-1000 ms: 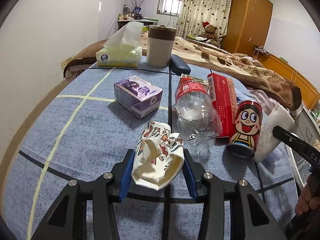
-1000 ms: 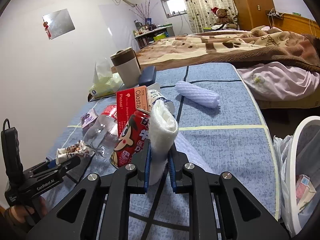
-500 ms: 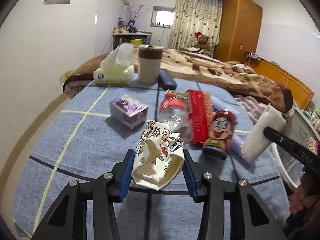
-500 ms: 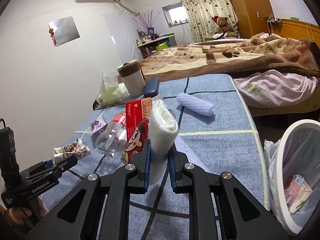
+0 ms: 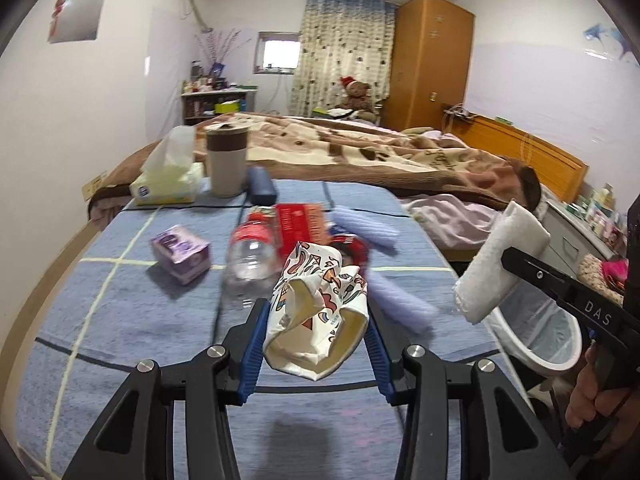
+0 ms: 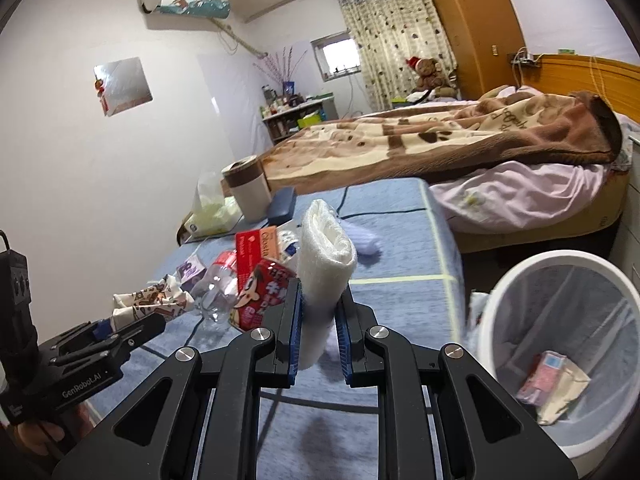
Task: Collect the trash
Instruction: 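Carry both items over the wastebasket and open both grippers to drop them, then return both open grippers to the table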
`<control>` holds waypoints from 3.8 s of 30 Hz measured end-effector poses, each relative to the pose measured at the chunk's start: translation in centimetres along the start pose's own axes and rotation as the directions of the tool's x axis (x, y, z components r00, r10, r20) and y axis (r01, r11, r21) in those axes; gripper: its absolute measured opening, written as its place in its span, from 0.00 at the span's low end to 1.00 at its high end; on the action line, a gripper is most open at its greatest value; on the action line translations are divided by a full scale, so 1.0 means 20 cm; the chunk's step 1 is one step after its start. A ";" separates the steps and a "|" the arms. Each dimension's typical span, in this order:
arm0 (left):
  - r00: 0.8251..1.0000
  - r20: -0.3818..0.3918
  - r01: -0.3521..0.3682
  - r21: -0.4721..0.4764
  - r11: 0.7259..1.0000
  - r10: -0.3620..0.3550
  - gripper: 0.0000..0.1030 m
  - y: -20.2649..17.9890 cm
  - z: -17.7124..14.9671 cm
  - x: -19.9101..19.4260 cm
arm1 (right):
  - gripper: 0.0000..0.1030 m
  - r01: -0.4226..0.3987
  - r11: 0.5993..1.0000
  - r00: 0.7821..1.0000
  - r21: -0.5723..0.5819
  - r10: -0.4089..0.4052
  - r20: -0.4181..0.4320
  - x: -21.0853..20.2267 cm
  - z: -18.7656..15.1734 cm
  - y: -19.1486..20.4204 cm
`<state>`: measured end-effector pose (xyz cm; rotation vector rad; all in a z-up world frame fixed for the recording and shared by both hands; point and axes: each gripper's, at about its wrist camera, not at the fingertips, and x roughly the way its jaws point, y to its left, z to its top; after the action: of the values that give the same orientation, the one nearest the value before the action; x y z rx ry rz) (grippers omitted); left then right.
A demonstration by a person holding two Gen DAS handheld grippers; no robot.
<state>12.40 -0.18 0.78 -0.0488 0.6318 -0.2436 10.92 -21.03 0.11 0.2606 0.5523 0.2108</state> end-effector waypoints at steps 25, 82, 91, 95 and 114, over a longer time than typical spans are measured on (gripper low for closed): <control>0.964 -0.029 0.264 0.216 0.940 -0.264 0.45 -0.79 0.06 0.10 | 0.16 0.228 0.969 0.970 0.093 -0.234 0.062 -0.27 0.03 -0.43; 0.923 -0.154 0.381 0.257 0.888 -0.352 0.54 -1.11 0.07 0.41 | 0.38 0.410 0.907 0.911 0.100 -0.402 -0.089 -0.21 -0.02 -0.71; 0.946 -0.112 0.321 0.210 0.923 -0.304 0.55 -0.88 0.11 0.35 | 0.38 0.359 0.931 0.932 0.065 -0.354 -0.072 -0.15 0.00 -0.60; 0.962 -0.091 0.270 0.182 0.946 -0.257 0.56 -0.74 0.12 0.34 | 0.38 0.328 0.943 0.943 0.049 -0.324 -0.072 -0.10 0.01 -0.55; 0.998 -0.035 0.054 -0.012 0.998 -0.055 0.67 -0.02 0.18 0.31 | 0.57 0.152 0.987 0.982 -0.054 -0.157 -0.106 0.16 0.02 -0.21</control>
<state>19.18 -2.15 0.15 -0.0730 0.6677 -0.2942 14.36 -24.14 -2.46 0.1609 0.6733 0.0877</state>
